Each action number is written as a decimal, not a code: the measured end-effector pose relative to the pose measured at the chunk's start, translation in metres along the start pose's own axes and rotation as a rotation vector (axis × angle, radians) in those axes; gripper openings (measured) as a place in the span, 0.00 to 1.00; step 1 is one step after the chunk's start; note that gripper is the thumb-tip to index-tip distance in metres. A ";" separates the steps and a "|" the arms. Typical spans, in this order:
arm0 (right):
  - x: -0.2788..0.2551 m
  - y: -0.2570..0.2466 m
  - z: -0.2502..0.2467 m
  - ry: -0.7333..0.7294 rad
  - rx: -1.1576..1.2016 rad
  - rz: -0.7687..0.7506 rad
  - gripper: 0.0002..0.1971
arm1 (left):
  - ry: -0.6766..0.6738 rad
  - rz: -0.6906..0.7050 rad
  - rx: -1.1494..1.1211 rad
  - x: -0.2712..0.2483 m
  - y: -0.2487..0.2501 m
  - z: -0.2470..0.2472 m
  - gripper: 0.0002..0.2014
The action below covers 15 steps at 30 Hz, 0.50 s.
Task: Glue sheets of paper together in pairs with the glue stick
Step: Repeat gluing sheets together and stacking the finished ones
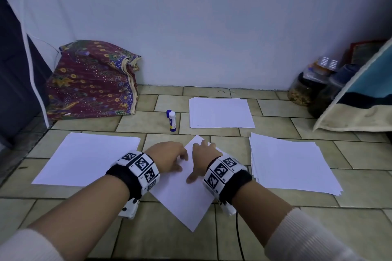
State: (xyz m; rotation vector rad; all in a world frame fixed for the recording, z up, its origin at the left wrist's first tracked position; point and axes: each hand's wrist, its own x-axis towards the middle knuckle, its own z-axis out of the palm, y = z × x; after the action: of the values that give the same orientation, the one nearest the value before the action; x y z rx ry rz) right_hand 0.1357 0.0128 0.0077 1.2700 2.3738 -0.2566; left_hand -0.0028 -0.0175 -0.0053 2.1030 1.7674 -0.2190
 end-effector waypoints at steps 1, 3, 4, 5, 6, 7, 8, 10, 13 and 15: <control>0.001 -0.002 0.001 0.018 -0.046 -0.042 0.43 | 0.008 -0.012 0.013 0.002 -0.001 0.002 0.26; 0.003 -0.004 0.002 0.027 -0.081 -0.103 0.45 | 0.017 -0.031 0.019 0.004 -0.004 0.006 0.38; 0.006 -0.004 0.003 0.020 -0.053 -0.117 0.45 | 0.009 -0.045 0.015 0.004 -0.005 0.007 0.43; 0.009 -0.004 0.003 0.005 -0.008 -0.123 0.47 | -0.007 -0.058 0.020 0.004 -0.006 0.007 0.46; 0.011 -0.004 0.003 -0.006 0.029 -0.137 0.49 | -0.032 -0.071 0.036 0.003 -0.006 0.007 0.49; 0.013 -0.004 0.002 -0.015 0.053 -0.145 0.51 | -0.055 -0.080 0.057 0.003 -0.007 0.008 0.50; 0.016 -0.005 0.002 -0.023 0.061 -0.153 0.53 | -0.071 -0.088 0.070 0.004 -0.007 0.008 0.51; 0.018 -0.007 0.001 -0.070 0.082 -0.140 0.58 | -0.074 -0.093 0.068 0.006 -0.007 0.009 0.53; 0.020 -0.011 -0.005 -0.102 0.159 -0.131 0.61 | -0.074 -0.088 0.042 0.009 -0.007 0.010 0.54; 0.019 -0.013 -0.011 -0.109 0.186 -0.143 0.58 | -0.089 -0.090 0.035 0.009 -0.006 0.010 0.54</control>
State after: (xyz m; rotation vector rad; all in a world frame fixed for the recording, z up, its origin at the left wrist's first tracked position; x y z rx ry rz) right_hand 0.1131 0.0237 0.0082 1.1348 2.3938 -0.5872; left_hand -0.0060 -0.0123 -0.0190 2.0072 1.8195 -0.3649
